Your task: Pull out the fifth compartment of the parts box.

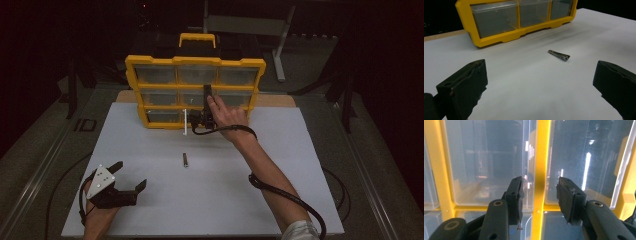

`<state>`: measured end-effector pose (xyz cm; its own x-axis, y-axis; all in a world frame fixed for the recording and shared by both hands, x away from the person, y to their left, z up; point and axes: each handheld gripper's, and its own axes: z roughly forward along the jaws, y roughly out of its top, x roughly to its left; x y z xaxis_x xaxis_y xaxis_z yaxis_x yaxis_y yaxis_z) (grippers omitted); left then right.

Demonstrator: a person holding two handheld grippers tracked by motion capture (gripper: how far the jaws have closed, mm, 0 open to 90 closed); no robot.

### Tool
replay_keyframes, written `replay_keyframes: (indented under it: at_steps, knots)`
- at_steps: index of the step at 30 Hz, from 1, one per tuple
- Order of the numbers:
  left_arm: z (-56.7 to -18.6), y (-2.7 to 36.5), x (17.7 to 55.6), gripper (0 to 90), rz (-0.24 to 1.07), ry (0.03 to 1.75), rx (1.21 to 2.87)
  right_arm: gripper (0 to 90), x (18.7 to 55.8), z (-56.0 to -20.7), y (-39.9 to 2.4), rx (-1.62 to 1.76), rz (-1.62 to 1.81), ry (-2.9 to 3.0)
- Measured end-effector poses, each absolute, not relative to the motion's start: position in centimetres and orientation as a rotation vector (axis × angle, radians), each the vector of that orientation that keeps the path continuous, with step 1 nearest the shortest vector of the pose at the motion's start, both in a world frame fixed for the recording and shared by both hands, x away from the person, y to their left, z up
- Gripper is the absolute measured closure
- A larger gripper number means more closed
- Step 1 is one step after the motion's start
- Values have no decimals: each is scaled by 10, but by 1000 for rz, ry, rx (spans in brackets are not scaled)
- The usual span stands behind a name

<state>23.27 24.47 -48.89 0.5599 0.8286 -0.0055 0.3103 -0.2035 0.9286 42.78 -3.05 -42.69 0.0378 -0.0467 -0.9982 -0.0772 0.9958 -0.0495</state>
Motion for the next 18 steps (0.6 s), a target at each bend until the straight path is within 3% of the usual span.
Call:
replay_keyframes:
  at_steps: [10, 18]
  knots:
    - [-490, 243, 233, 1, 631, 944, 1776, 718, 422, -426, -32, -113, 21, 1589]
    - [-490, 242, 233, 1, 629, 938, 1784, 780, 424, -426, -31, -110, 2, 1624]
